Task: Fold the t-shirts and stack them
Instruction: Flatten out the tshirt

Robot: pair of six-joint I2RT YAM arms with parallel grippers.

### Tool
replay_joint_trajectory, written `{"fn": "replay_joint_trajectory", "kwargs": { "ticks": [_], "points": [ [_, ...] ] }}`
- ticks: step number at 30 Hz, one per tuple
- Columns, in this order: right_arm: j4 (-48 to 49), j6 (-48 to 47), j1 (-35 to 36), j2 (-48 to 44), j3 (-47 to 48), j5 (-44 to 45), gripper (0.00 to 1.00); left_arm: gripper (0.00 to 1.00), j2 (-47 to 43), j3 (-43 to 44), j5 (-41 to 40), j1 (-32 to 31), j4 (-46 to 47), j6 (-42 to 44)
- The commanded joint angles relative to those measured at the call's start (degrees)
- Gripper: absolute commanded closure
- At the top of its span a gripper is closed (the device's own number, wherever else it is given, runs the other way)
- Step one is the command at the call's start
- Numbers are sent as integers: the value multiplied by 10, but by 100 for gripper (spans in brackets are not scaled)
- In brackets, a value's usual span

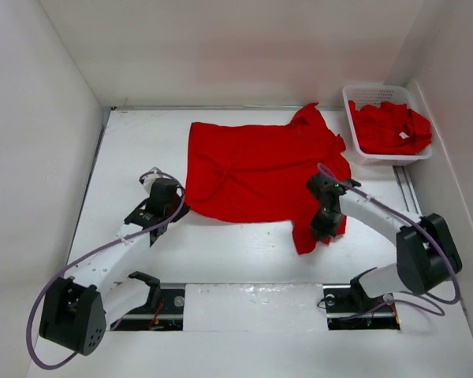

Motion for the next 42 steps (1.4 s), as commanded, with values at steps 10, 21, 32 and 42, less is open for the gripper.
{"fn": "replay_joint_trajectory", "kwargs": {
  "ticks": [10, 21, 32, 42],
  "points": [
    [19, -164, 1, -180, 366, 323, 100, 100, -62, 229, -125, 0, 27, 53],
    [188, -371, -49, -289, 563, 301, 100, 100, -97, 444, -178, 0, 66, 149],
    [186, -501, -49, -162, 761, 229, 100, 100, -9, 589, -184, 0, 87, 270],
    [285, -536, -135, 72, 852, 104, 100, 100, 264, 762, -214, 65, 78, 310]
  ]
}}
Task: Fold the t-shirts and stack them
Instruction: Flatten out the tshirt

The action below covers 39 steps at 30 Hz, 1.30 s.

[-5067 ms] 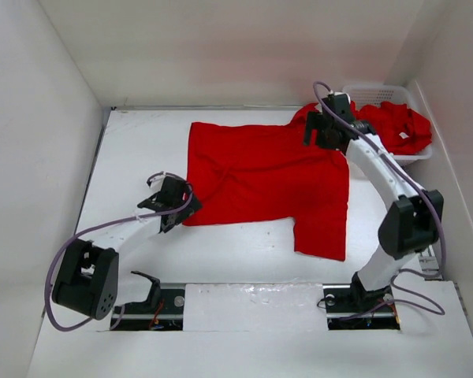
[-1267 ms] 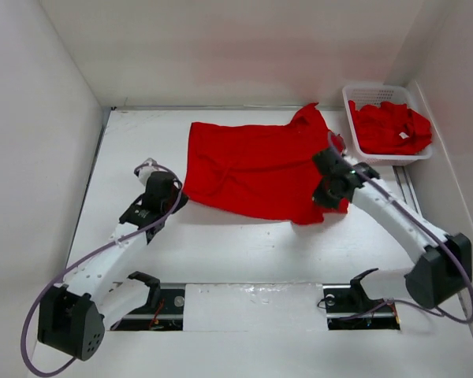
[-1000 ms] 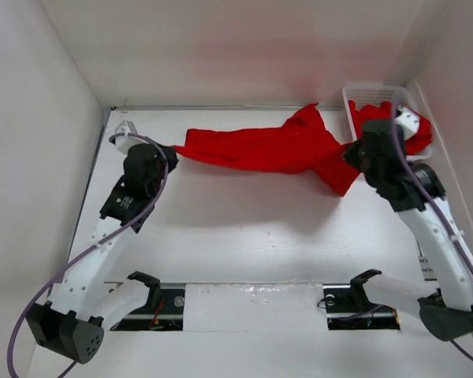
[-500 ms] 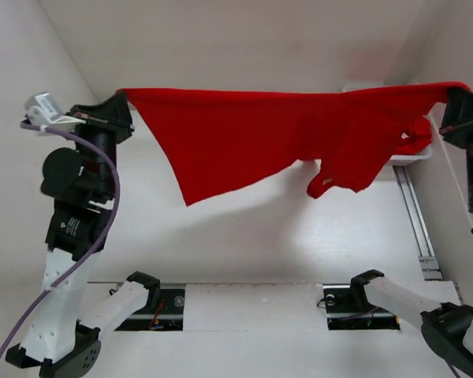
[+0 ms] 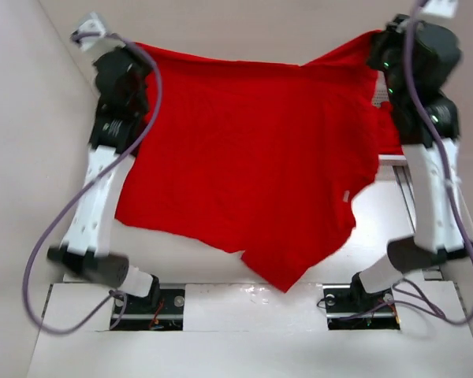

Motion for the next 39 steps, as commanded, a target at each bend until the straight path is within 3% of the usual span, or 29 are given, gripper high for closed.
{"fn": "replay_joint_trajectory", "kwargs": {
  "ticks": [1, 2, 6, 9, 11, 15, 16, 22, 23, 27, 30, 34, 39],
  "points": [
    [83, -24, -29, 59, 73, -58, 100, 100, 93, 87, -29, 9, -1, 48],
    [83, -29, -39, 99, 102, -70, 100, 100, 117, 167, -29, 9, -13, 65],
    [95, -29, -39, 156, 234, -76, 100, 100, 205, 332, -2, 9, -39, 106],
    [157, -29, -39, 114, 203, -95, 100, 100, 224, 385, 16, 9, -39, 121],
    [177, -29, -39, 83, 156, -108, 100, 100, 199, 373, 35, 9, -20, 121],
    [171, -29, -39, 1, 38, -129, 100, 100, 110, 256, 29, 9, 5, 116],
    [171, -29, -39, -37, 3, -129, 100, 100, 86, 166, 29, 9, 20, 116],
    [167, -17, -14, -151, -274, -148, 100, 100, -72, -122, 55, 9, 67, 52],
    [160, -5, -4, -181, -309, -148, 100, 100, -90, -208, 61, 9, 67, 19],
    [166, 72, 52, -272, -528, -121, 100, 100, -186, -407, 64, -11, 73, -57],
    [99, 142, 88, -315, -647, -115, 100, 100, -219, -531, 79, -18, 35, -124],
    [6, 212, 128, -360, -751, -102, 100, 100, -259, -657, 134, -18, -25, -229],
    [-59, 265, 150, -381, -852, -126, 100, 100, -323, -750, 116, -18, -93, -303]
  ]
}}
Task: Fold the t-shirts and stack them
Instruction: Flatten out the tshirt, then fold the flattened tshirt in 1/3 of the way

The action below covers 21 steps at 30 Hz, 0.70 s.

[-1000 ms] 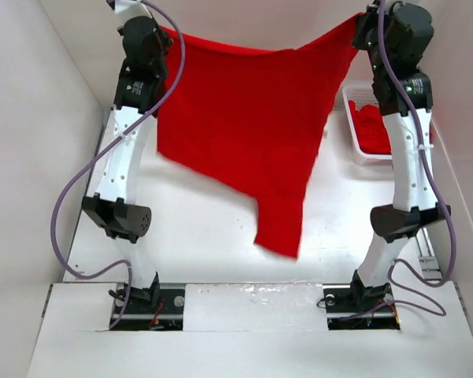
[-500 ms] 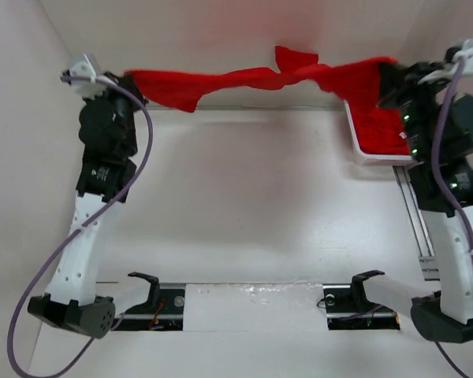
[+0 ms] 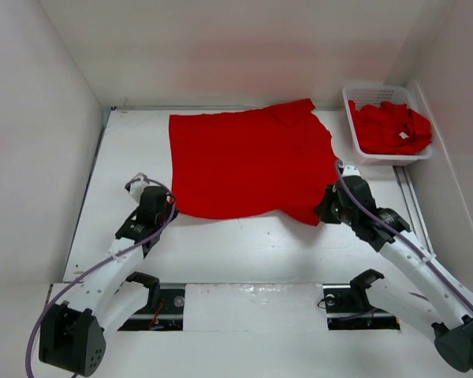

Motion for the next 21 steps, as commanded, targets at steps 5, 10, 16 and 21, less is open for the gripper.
{"fn": "replay_joint_trajectory", "kwargs": {
  "ticks": [5, 10, 16, 21],
  "points": [
    [-42, 105, 35, 0, -61, -28, 100, 100, -81, -23, -25, 1, -67, -101],
    [-53, 111, 48, 33, -56, 13, 100, 100, -62, -23, -31, 1, -67, -101],
    [-43, 92, 26, 76, 20, 83, 100, 100, -8, 12, -51, 1, -30, -99],
    [15, 48, -57, 133, 83, 70, 100, 100, 50, 49, -70, 1, -2, -86]
  ]
}}
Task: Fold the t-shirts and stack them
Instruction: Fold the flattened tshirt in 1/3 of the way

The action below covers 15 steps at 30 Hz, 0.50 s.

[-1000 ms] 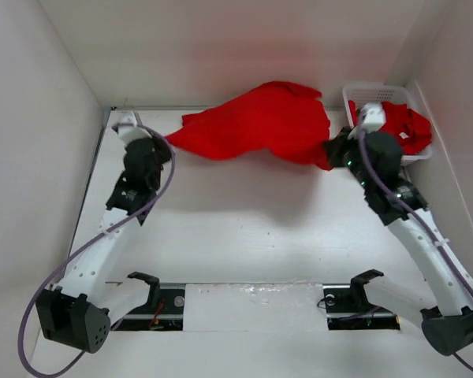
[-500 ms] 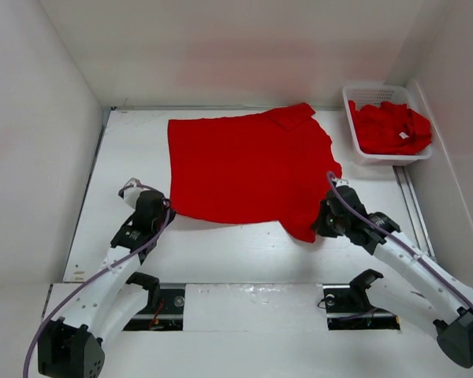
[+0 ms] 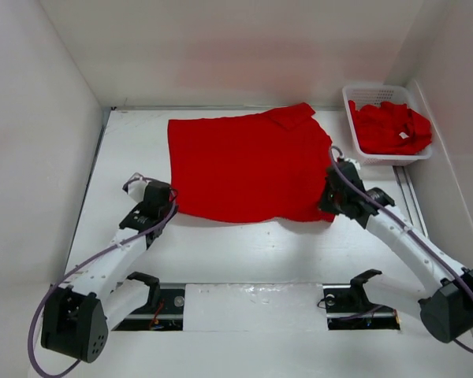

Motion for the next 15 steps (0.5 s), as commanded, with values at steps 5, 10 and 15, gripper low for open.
{"fn": "replay_joint_trajectory", "kwargs": {
  "ticks": [5, 10, 15],
  "points": [
    [101, -92, -101, 102, 109, -17, 100, 100, 82, 86, -25, 1, 82, 16],
    [128, -139, -136, 167, 164, -56, 100, 100, 159, 137, -11, 26, 88, 16],
    [140, -186, -149, 243, 235, -68, 100, 100, 212, 174, -27, 26, 106, 32]
  ]
}}
